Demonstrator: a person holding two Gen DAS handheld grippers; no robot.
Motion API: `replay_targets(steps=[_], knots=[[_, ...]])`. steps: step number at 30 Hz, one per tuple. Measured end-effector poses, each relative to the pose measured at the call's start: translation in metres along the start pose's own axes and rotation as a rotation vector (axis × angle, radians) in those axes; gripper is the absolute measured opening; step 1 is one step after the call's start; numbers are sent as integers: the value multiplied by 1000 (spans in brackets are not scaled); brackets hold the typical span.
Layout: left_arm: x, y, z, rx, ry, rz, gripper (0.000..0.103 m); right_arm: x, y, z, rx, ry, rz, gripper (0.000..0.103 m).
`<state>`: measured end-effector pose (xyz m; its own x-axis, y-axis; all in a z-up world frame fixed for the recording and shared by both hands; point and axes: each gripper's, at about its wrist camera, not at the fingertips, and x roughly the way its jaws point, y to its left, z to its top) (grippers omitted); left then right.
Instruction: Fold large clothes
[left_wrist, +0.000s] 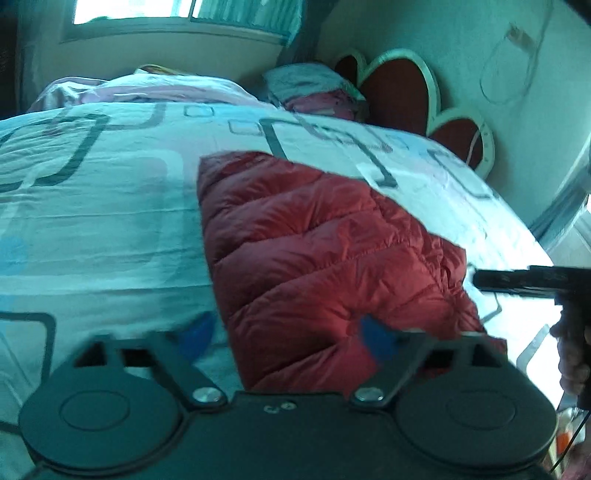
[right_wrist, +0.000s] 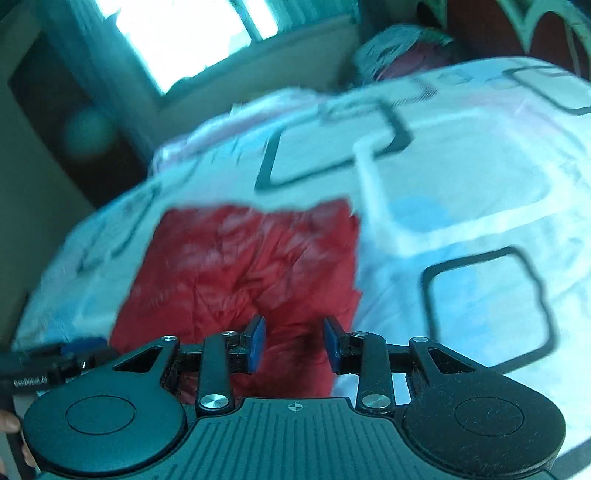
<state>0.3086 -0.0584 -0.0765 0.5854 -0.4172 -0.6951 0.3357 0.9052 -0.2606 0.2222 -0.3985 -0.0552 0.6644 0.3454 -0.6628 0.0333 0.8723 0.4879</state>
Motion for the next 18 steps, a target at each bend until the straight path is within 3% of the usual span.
replay_targets(steps=[1,2,10,16,18], knots=[[-3,2,-1,-19,-5,-7,93,-4,-10,-1,36,0,29,88],[-3,4,-2,-39,0,-13,93,-6,-19,-3,69,17,74,89],[21,16,-5,-223,70,-77,92,37,-73,-13,354,168,292,89],[35,13,-4,-273,96,-80,91,54,-70,-7,302,199,335,89],[39,15,-4,-287,94,-79,91,62,-64,-7,284,223,353,73]])
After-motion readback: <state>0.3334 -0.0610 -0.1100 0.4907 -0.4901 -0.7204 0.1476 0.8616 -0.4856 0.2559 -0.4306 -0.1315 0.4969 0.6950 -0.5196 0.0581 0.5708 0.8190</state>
